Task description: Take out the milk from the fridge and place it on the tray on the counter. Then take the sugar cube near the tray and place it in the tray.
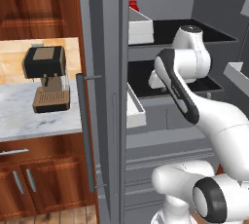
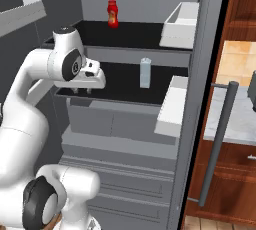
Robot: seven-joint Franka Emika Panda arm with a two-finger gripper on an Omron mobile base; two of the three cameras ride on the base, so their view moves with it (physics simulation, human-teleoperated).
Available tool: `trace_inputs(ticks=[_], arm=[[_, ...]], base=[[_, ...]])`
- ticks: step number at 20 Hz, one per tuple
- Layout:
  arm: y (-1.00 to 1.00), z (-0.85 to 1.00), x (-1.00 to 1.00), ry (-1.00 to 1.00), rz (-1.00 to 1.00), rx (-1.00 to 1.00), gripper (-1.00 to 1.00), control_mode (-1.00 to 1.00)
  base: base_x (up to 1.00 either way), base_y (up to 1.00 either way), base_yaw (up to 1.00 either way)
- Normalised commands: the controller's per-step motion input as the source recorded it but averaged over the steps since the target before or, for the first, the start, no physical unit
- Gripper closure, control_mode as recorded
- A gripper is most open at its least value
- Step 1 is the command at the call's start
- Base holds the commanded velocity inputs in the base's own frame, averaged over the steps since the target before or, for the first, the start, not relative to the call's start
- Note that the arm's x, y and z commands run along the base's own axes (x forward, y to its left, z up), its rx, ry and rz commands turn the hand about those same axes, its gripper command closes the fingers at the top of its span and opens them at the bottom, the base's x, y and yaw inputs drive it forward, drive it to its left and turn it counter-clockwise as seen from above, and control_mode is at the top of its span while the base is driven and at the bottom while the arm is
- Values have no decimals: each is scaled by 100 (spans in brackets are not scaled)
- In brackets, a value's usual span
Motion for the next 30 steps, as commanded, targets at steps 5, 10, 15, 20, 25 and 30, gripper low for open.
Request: trace_inputs(ticks=[5, 10, 15, 20, 25, 30], arm=[[4, 0, -45, -11, 0, -2, -100, -100], [-9, 0, -73, -29, -4, -1, -100, -100], [-23, 0, -33, -28, -6, 0, -100, -100], [-35, 6, -22, -23, -2, -1, -100, -100], [-38, 0, -2, -20, 0, 1, -100, -100], [-39, 7, 0, -22, 0, 0, -100, -100]], base=[[0, 0, 0], [0, 0, 0], [0, 0, 0], [0, 0, 0], [0, 0, 0], [0, 0, 0]])
